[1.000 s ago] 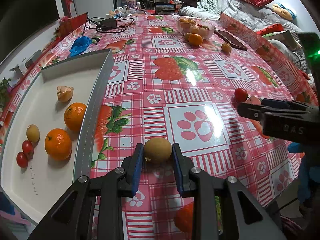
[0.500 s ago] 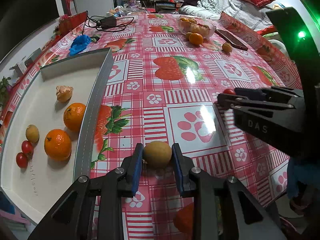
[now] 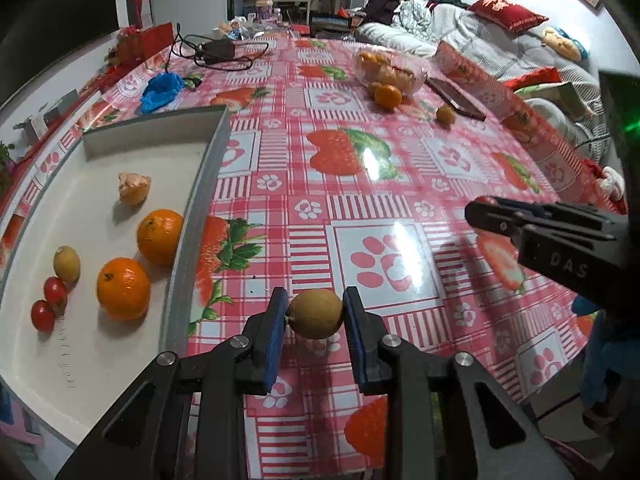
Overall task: Organize fruits
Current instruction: 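Carry kiwi and tomato over the white tray and open both tools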
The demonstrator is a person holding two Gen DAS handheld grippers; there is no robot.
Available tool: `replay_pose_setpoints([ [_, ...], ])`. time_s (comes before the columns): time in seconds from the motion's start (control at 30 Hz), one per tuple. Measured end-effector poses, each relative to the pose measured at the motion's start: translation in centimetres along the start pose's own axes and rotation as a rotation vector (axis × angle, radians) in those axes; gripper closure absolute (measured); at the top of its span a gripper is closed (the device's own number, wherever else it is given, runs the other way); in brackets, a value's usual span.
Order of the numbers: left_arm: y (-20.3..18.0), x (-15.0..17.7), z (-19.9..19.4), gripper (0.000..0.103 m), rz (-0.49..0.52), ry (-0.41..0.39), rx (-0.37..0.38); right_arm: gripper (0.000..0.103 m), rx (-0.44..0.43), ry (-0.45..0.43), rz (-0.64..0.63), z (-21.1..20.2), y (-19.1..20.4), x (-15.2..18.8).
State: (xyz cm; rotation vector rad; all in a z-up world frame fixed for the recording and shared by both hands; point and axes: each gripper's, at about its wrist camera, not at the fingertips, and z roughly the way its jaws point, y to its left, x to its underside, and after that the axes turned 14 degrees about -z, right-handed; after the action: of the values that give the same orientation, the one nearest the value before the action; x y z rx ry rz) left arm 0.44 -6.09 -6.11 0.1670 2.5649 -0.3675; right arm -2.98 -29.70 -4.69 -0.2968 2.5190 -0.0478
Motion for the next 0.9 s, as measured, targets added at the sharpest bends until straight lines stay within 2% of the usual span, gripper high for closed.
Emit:
replay_pose_setpoints([
  [0.43, 2.7, -1.8, -3.8, 0.072, -0.07, -0.065, 0.023, 0.08, -0.035, -0.019, 0.018, -1.2, 1.0, -0.8],
  [0.73, 5.4, -3.6, -6.0, 0.072, -0.1, -0.115, 0.002, 0.08, -0.055, -0.029, -0.018, -1.4, 3.0, -3.1],
  [0.9, 8.3, -4.9, -7.0, 0.072, -0.144, -0.147, -0.024, 0.08, -0.073, -0.041, -0.052, -1.3, 4.7, -5.1],
])
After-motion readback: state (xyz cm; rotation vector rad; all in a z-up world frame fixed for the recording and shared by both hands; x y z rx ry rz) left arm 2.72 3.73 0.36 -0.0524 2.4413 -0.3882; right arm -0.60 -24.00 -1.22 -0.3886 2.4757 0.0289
